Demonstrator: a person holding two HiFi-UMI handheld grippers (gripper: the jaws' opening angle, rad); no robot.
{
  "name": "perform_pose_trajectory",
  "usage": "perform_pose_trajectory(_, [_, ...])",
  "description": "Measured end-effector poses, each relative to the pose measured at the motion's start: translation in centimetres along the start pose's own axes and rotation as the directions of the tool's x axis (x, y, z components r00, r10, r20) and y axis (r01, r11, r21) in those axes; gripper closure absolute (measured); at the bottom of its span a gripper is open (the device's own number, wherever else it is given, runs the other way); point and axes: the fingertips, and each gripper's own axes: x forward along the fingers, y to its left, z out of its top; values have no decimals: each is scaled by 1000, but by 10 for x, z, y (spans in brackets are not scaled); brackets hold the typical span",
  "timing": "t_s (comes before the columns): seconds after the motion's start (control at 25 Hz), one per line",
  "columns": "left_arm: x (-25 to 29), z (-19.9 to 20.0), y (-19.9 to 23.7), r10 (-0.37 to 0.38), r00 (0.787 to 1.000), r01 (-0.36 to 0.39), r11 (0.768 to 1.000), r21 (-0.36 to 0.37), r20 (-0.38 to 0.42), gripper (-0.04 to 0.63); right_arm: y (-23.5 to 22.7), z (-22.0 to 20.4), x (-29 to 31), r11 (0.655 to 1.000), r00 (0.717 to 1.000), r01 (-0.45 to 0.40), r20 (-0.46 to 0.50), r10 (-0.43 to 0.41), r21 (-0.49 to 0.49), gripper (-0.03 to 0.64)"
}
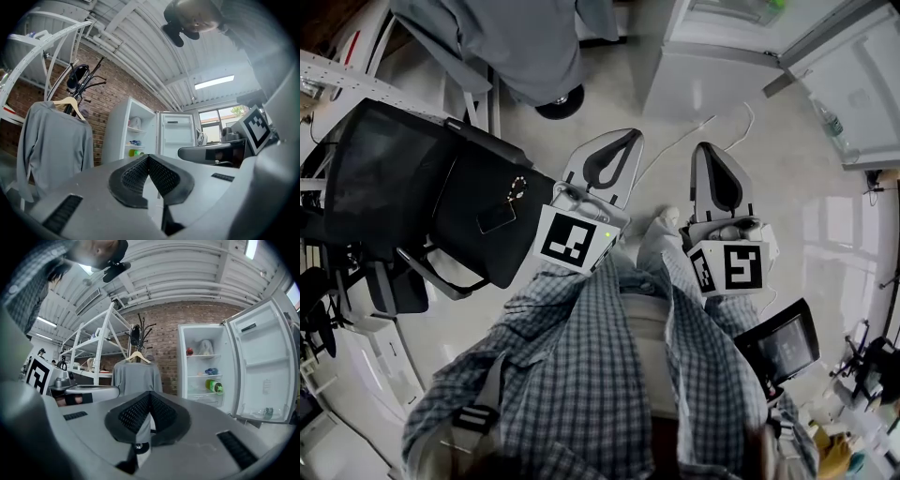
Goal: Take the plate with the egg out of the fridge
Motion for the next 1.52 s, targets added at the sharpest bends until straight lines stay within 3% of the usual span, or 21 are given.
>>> perform_pose_trajectory(0.4, [51,-4,-21,-28,999,29,1000,8,-16,589,-65,-2,5,998,998,57,10,-57,30,612])
perform_pose_trajectory(1.04, [164,-9,-62,-17,1000,17,1000,14,-17,589,-186,2,23,999,999,34,23,-35,33,612])
perform_pose_trajectory(1.52, [222,-13,-89,-6,1000,6,1000,15,-4,589,-249,0,24,999,999,25,40,-26,39,612])
